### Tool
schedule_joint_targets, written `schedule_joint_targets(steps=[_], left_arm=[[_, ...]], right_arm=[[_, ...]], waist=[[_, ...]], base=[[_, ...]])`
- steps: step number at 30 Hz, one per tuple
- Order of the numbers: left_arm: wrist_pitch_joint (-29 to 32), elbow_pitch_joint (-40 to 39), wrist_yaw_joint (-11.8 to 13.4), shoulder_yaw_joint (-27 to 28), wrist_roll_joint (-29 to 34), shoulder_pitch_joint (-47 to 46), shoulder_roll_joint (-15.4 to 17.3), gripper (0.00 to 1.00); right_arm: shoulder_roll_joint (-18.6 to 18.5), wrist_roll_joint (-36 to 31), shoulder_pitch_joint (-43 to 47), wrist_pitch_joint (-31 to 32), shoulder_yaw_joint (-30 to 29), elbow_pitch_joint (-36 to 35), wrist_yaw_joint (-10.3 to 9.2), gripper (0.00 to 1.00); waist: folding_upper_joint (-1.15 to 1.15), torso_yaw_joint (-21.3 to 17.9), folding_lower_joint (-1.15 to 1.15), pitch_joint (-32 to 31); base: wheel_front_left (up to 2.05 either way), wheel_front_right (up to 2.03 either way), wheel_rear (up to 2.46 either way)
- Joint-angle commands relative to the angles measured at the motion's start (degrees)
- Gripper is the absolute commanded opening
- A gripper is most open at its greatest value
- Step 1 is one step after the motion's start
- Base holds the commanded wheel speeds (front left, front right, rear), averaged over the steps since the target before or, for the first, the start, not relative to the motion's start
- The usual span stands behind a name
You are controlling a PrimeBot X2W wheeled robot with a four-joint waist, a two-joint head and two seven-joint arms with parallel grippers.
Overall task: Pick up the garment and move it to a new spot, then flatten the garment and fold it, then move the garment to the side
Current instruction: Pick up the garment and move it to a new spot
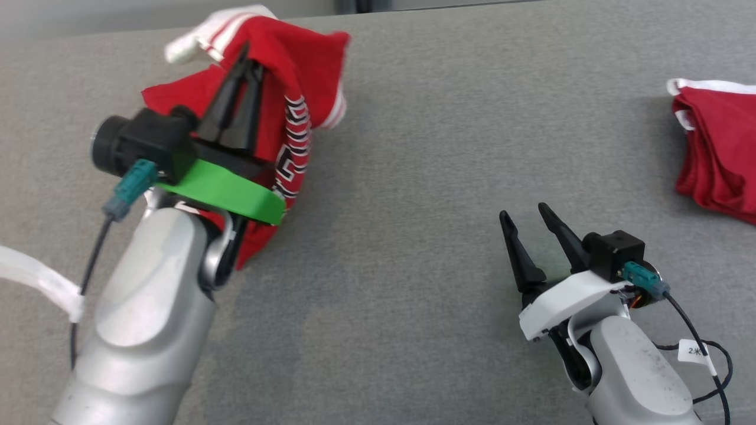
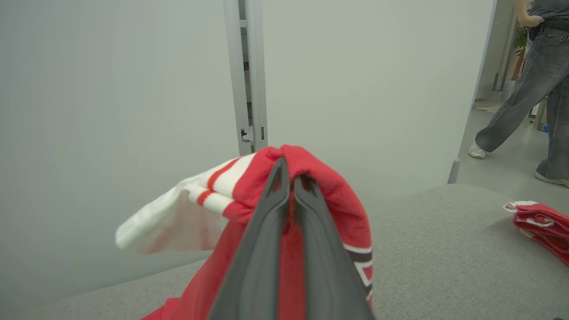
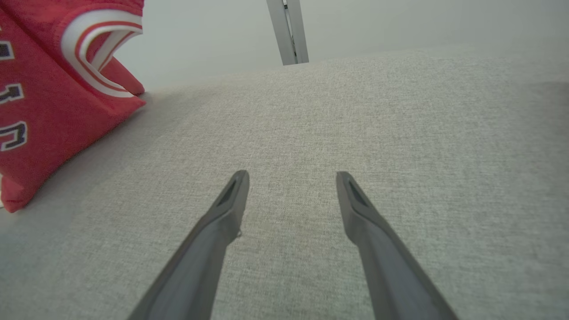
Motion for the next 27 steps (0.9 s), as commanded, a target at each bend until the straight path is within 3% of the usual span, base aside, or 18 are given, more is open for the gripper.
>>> schedule_joint_targets(steps=[1,6,7,8,9,15,27], left_arm=[[-0.20,0.69,-0.17,-1.74,-0.59,0.48,-1.08,0.00],[-0.21,4.31,-0.17,-9.54,-1.13,0.45,-3.74,0.00],[-0.20,5.29,-0.18,-10.78,-1.09,0.88,-4.27,0.05],[-0.20,6.11,-0.18,-11.79,-1.15,1.39,-4.64,0.40],[-0.21,6.91,-0.18,-12.74,-1.10,1.89,-5.15,1.00],[-0.20,10.04,-0.16,-10.56,-0.51,6.19,-6.09,1.00],[-0.13,8.34,2.08,10.15,3.38,19.92,-6.07,1.00]], right_arm=[[-0.25,0.53,0.60,0.01,0.35,-0.33,-0.09,1.00],[-0.20,1.22,1.18,0.00,1.22,-0.87,-0.09,1.00],[-0.21,1.25,1.46,0.01,1.32,-0.99,-0.09,1.00],[-0.21,1.33,1.70,0.01,1.29,-1.07,-0.09,1.00],[-0.21,1.38,1.93,0.01,1.16,-1.18,-0.09,1.00],[-0.20,1.28,2.65,0.01,-0.26,-1.25,-0.09,1.00],[-0.23,0.46,4.54,0.01,-2.36,0.00,-0.09,1.00]], waist=[[-0.01,-7.36,0.00,-1.33],[-0.01,-11.73,0.00,-0.96],[-0.01,-12.32,0.00,-0.96],[-0.01,-12.70,0.00,-1.00],[-0.01,-12.94,0.00,-1.00],[-0.01,-12.30,0.00,-1.68],[-0.01,-7.51,0.00,-6.12]], base=[[0.00,0.00,0.00],[0.00,0.00,0.00],[0.00,0.00,0.00],[0.00,0.00,0.00],[0.00,0.00,0.00],[0.00,0.00,0.00],[0.00,0.00,0.00]])
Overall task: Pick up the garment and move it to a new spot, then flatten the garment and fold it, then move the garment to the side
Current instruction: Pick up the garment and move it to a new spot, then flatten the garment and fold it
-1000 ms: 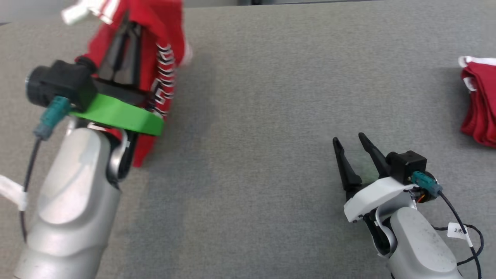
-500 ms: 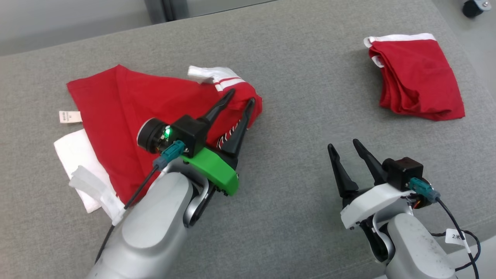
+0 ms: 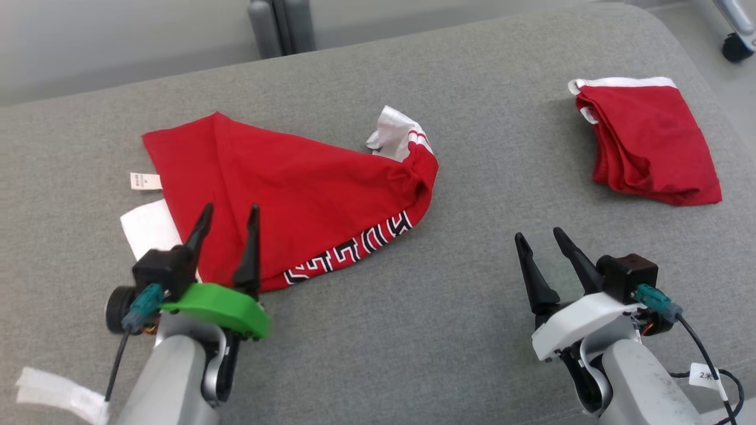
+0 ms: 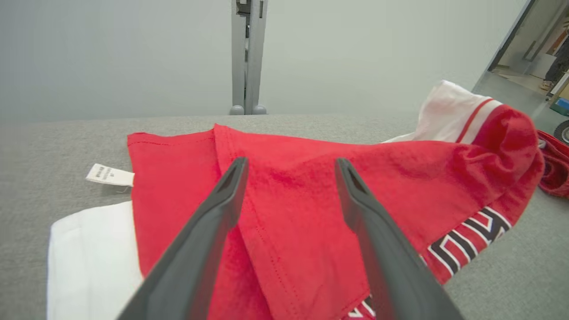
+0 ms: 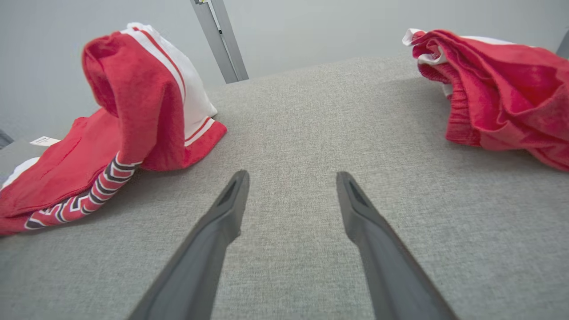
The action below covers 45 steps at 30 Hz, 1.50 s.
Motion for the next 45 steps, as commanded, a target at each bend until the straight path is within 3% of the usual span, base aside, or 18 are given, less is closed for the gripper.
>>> schedule_joint_targets(steps=[1,10,18,23,29,45], left_arm=[[-0.03,-0.49,0.26,2.07,0.72,2.36,0.03,1.00],[-0.03,-2.90,-0.78,13.48,4.94,14.07,-2.36,1.00],[-0.03,-3.04,-1.65,15.98,6.52,18.72,-3.65,1.00],[-0.03,-3.03,-2.04,14.56,5.01,15.88,-3.87,1.00],[-0.03,-1.77,-2.10,8.45,1.80,10.17,-3.84,1.00],[-0.03,9.29,-2.08,-1.90,-4.20,1.25,-2.07,1.00]], right_arm=[[-0.23,-0.36,1.14,0.01,-0.38,0.34,-0.09,1.00],[-0.23,-0.66,4.00,0.01,-1.67,1.32,-0.09,1.00],[-0.22,-0.96,5.64,0.01,-2.81,1.53,-0.09,1.00],[-0.21,-0.99,4.68,0.01,-2.41,1.56,-0.09,1.00],[-0.23,-0.96,3.07,0.01,-1.49,0.71,-0.09,1.00],[-0.21,-1.09,0.48,0.01,-1.05,-0.15,-0.09,1.00]], waist=[[0.00,1.76,0.00,-2.10],[0.00,3.43,0.00,-5.41],[0.00,4.35,0.00,-6.15],[0.00,4.20,0.00,-5.45],[0.00,3.03,0.00,-2.62],[0.00,-0.20,0.00,3.53]], base=[[0.00,0.00,0.00],[0.00,0.00,0.00],[0.00,0.00,0.00],[0.00,0.00,0.00],[0.00,0.00,0.00],[0.00,0.00,0.00]])
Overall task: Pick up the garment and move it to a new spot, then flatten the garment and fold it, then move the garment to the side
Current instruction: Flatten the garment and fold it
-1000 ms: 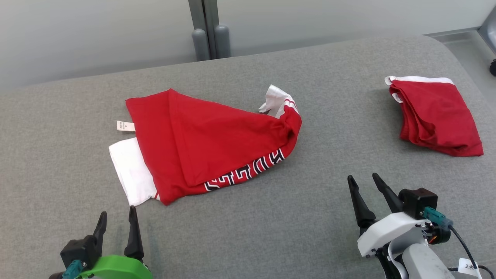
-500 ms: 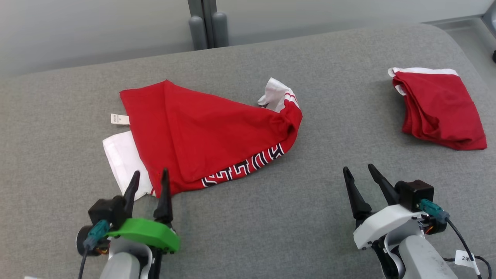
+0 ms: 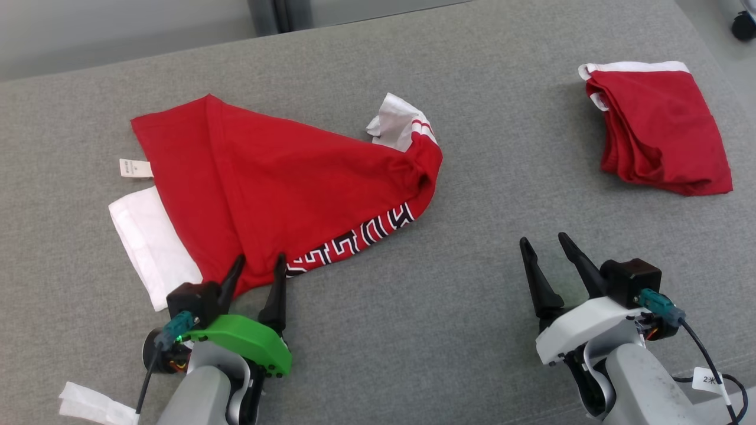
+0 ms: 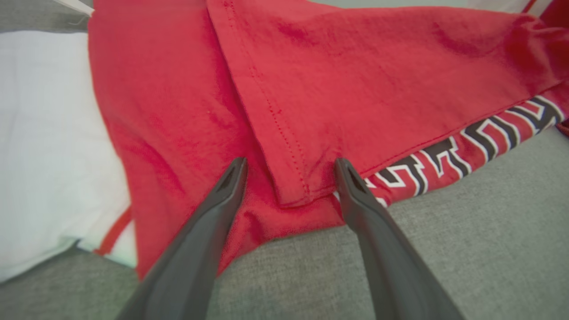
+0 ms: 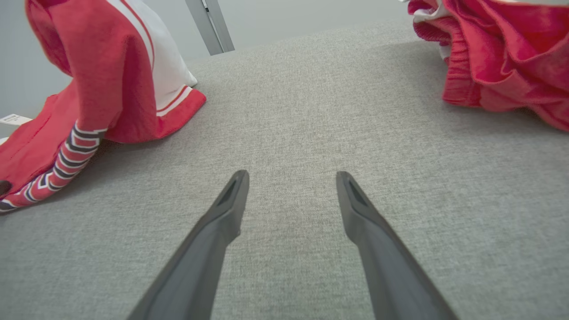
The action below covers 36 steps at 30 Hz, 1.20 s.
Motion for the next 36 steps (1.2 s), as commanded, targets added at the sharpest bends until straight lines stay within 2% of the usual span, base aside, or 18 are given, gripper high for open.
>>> schedule_joint_targets(steps=[1,5,6,7,8,14,26,31,36], left_arm=[[-0.03,0.19,-0.18,-0.08,-1.21,-0.94,0.53,1.00],[0.01,-0.52,-0.18,-1.34,-2.29,-0.83,1.10,1.00],[0.01,-0.84,-0.18,-1.69,-2.47,-0.71,1.20,0.85],[0.00,-1.41,-0.18,-2.18,-2.83,-0.56,1.25,0.37],[-0.01,-1.96,-0.18,-2.47,-2.93,-0.52,1.39,0.00],[-0.02,-5.19,-0.18,-1.51,-3.35,0.35,1.27,0.00],[-0.03,-15.83,-0.19,9.28,2.84,8.16,-0.55,0.00],[-0.03,-15.00,-0.19,14.00,4.48,12.95,-0.68,0.00],[-0.03,-10.14,-0.19,17.75,6.20,16.16,-1.09,0.00]], right_arm=[[-0.20,-0.23,-0.59,0.01,-0.23,-0.24,-0.09,1.00],[-0.20,-0.31,-0.83,0.01,-0.20,-0.24,-0.09,1.00],[-0.20,-0.26,-0.84,0.01,-0.10,-0.20,-0.09,1.00],[-0.20,-0.17,-0.85,0.01,0.02,-0.15,-0.09,1.00],[-0.22,-0.11,-0.87,0.01,0.05,-0.09,-0.09,1.00],[-0.21,-0.12,-0.12,0.01,0.06,0.52,-0.09,1.00],[-0.22,-0.79,4.26,0.01,-3.72,2.85,-0.09,1.00],[-0.21,0.06,4.95,0.01,-3.59,3.29,-0.09,1.00],[-0.22,-0.22,5.25,0.01,-3.41,3.51,-0.09,1.00]], waist=[[0.00,-0.26,0.00,0.58],[0.00,0.23,0.00,0.61],[0.00,0.37,0.00,0.54],[0.00,0.55,0.00,0.45],[0.00,0.73,0.00,0.33],[0.00,2.18,0.00,-1.31],[0.00,9.85,0.00,-8.95],[0.00,11.78,0.00,-10.50],[0.00,12.97,0.00,-10.73]], base=[[0.00,0.00,0.00],[0.00,0.00,0.00],[0.00,0.00,0.00],[0.00,0.00,0.00],[0.00,0.00,0.00],[0.00,0.00,0.00],[0.00,0.00,0.00],[0.00,0.00,0.00],[0.00,0.00,0.00]])
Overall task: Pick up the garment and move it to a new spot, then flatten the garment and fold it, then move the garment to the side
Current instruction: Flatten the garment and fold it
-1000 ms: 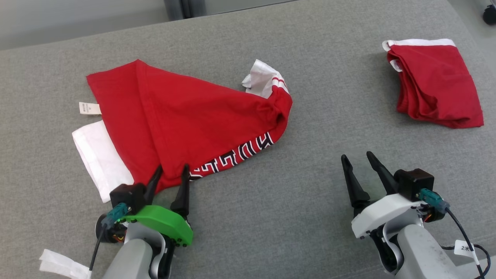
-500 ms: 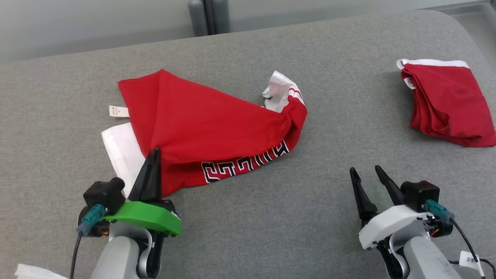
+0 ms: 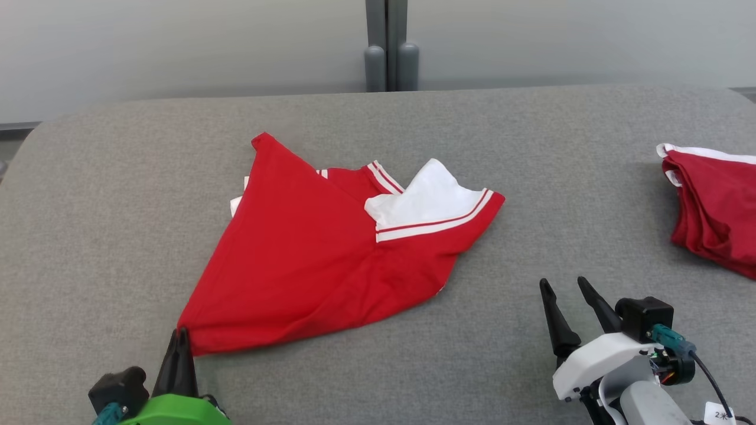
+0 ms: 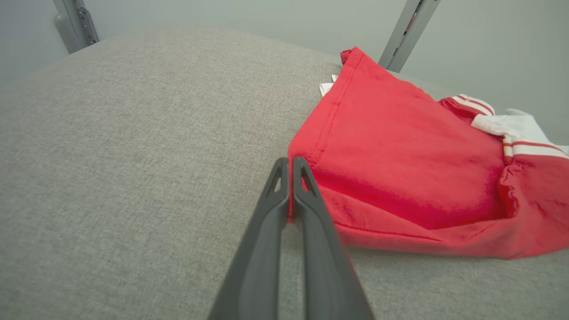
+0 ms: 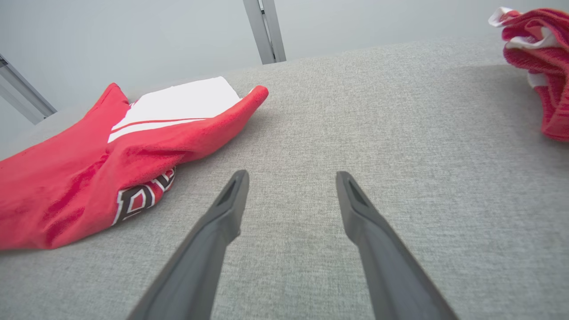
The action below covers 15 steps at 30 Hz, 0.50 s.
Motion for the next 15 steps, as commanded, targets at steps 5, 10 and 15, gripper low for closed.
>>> schedule_joint_targets(steps=[5,10,15], left_arm=[[-0.04,4.27,-0.15,1.00,0.79,-0.57,-0.22,1.00],[-0.04,3.97,-0.16,-0.71,-0.79,-3.08,-0.29,1.00],[-0.04,2.55,-0.17,-3.50,-1.98,-5.78,-0.30,1.00]], right_arm=[[-0.23,-1.71,-0.35,0.01,0.13,0.30,-0.09,1.00],[-0.24,-4.18,-5.56,0.01,1.56,1.03,-0.09,1.00],[-0.24,-7.12,-15.08,0.01,4.00,5.11,-0.09,1.00]], waist=[[0.00,2.63,0.00,0.19],[0.00,4.92,0.00,2.58],[0.00,7.57,0.00,5.70]], base=[[0.00,0.00,0.00],[0.00,0.00,0.00],[0.00,0.00,0.00]])
